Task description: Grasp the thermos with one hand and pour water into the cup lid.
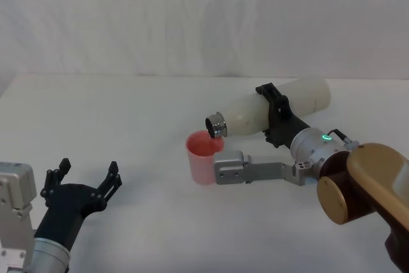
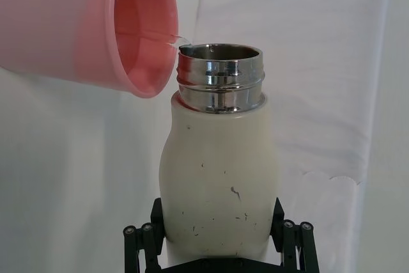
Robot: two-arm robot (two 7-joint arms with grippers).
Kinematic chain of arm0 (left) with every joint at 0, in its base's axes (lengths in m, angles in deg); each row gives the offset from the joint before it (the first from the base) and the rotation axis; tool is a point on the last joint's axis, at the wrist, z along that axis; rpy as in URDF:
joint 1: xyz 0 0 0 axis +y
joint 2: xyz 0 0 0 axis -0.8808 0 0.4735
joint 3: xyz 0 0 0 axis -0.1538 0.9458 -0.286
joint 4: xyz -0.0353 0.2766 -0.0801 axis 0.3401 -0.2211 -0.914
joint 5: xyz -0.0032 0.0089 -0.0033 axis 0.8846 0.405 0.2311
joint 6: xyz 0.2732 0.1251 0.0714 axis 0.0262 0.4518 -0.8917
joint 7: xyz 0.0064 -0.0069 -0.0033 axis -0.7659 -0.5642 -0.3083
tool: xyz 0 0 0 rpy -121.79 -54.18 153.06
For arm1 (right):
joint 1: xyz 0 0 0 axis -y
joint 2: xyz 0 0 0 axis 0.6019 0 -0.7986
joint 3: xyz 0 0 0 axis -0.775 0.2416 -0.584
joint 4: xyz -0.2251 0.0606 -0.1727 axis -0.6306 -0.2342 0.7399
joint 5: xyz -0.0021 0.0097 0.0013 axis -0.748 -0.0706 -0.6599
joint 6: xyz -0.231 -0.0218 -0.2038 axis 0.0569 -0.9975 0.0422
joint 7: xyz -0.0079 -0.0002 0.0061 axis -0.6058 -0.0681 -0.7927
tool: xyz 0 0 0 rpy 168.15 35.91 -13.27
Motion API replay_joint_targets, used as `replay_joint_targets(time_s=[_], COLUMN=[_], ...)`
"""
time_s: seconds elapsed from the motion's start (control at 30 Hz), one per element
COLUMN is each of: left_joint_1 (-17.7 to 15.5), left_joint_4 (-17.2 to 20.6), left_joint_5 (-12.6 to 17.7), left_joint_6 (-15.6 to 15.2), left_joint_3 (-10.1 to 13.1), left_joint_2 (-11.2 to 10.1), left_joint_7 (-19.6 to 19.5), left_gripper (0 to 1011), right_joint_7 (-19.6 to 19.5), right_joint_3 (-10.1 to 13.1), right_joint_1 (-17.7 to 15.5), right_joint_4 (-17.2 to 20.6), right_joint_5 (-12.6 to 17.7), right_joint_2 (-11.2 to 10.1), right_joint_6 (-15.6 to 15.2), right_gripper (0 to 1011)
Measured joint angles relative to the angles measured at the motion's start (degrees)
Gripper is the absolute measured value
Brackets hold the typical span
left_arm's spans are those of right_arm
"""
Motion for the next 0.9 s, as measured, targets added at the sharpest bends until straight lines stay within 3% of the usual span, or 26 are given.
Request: replay_joint_targets(time_s=[0.9], left_joint_1=[0.0], left_joint_4=[0.0], left_joint_5=[0.0], left_joint_6=[0.0], left_joint_3=[0.0], left_joint_2=[0.0], left_joint_7=[0.0], left_gripper=[1001], right_joint_7=[0.3], right_joint_3=[-0.1], right_joint_1=[0.1], right_joint_4=[0.1], right_joint_5=[-0.2], right_joint_2=[-0.2], right_joint_6=[-0.1], right_gripper=[960])
